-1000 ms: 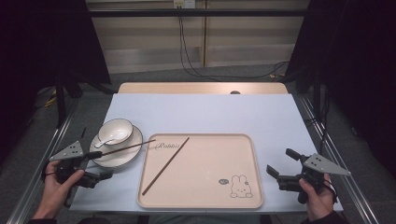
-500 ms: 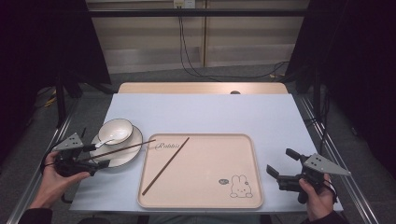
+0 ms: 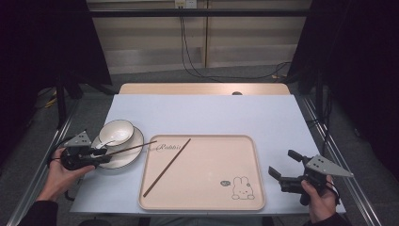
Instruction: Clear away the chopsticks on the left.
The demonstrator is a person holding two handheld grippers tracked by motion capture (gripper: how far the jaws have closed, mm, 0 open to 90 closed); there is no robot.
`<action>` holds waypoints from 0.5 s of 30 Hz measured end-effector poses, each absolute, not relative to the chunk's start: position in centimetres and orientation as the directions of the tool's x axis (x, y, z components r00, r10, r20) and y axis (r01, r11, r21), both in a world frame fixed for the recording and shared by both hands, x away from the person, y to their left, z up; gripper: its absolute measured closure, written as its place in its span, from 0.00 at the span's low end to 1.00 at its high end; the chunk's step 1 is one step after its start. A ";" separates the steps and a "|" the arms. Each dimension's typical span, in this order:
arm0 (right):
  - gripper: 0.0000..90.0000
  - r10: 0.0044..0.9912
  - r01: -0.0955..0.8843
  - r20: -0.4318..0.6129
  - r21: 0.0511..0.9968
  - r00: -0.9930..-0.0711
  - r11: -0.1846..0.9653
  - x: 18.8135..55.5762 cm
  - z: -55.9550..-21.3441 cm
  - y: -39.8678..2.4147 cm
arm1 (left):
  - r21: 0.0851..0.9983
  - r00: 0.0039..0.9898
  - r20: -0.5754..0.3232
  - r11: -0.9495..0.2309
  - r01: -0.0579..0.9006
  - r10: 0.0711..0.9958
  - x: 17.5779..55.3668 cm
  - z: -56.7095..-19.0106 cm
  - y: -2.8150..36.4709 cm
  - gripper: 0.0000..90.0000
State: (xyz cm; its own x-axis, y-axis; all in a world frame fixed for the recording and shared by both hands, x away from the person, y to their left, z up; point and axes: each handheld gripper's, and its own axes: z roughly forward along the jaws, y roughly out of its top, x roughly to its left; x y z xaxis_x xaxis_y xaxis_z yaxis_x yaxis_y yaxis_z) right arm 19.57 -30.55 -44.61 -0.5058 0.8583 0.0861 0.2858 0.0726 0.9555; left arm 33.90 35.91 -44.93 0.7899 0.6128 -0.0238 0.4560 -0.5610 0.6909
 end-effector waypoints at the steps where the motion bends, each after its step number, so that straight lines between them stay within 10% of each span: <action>1: 0.02 0.858 0.283 0.085 0.956 -0.507 0.072 19.6 -44.6 -30.6 | 0.685 0.802 -0.020 -0.575 0.446 0.598 34.0 -44.9 35.8 0.69; 15: 0.02 0.858 0.284 0.087 0.956 -0.506 0.071 19.6 -44.6 -30.6 | 0.659 0.831 -0.025 -0.616 0.431 0.555 34.1 -44.9 34.6 0.88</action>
